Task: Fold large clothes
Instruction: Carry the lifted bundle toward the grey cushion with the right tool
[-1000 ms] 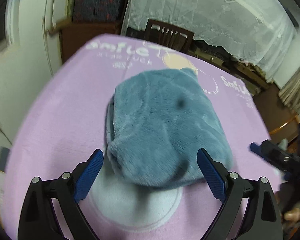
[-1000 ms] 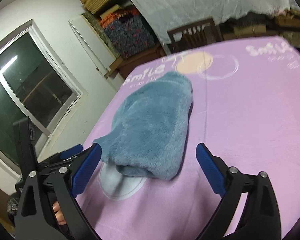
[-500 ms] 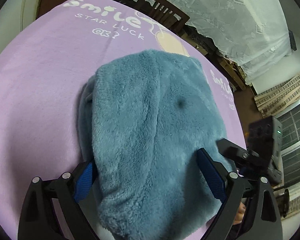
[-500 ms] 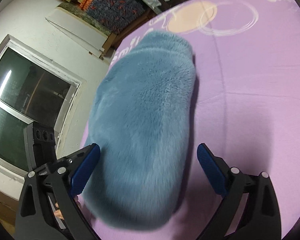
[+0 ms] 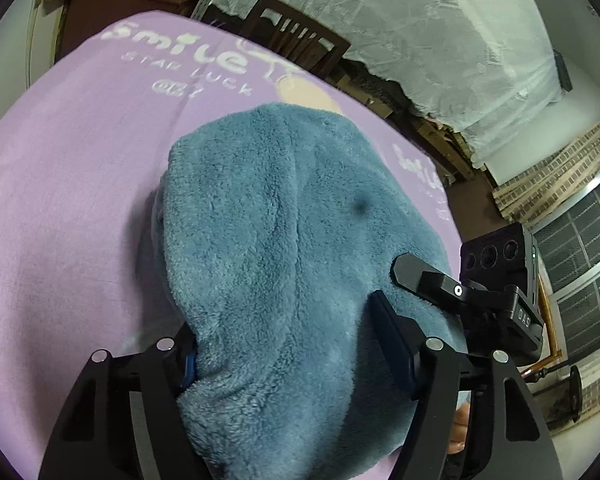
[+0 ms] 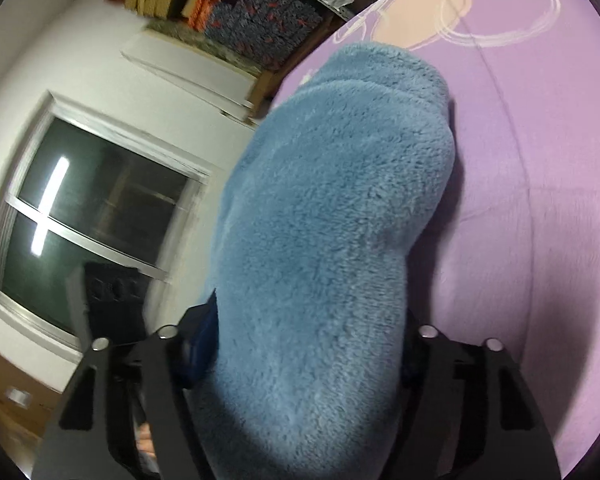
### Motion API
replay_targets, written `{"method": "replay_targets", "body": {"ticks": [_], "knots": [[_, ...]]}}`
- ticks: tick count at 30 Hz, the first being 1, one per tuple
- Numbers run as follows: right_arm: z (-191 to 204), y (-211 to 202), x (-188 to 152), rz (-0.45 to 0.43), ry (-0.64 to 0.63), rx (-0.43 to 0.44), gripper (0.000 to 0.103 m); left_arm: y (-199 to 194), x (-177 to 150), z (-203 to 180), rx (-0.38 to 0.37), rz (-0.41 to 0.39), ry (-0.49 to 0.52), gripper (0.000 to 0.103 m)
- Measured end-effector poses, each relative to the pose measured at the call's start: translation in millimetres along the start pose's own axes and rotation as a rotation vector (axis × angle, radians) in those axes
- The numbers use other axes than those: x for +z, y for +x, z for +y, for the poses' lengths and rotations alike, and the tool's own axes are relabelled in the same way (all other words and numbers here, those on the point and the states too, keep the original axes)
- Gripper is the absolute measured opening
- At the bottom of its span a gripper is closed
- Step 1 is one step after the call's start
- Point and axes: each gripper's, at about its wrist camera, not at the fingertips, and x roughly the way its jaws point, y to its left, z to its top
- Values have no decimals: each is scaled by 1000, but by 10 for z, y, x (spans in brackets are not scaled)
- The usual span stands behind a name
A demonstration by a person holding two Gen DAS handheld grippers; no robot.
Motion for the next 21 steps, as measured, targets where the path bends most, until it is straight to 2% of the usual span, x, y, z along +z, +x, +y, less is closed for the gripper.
{"method": "replay_targets", "body": {"ticks": [4, 9, 13, 16, 21], "knots": [[189, -243, -73, -22, -20, 62, 61, -174, -68, -236, -62, -24, 15, 72], [417, -855, -261, -106, -56, 104, 61, -365, -218, -857, -125, -49, 111, 72], [557, -1537, -557, -190, -84, 84, 61, -391, -431, -1459, -182, -36, 212, 72], [622, -2202, -884, -276, -103, 52, 61, -346, -677, -2036, -224, -20, 312, 72], [623, -3111, -1416, -398, -117, -16, 62, -158, -1148, -2868, -244, -13, 473, 70]]}}
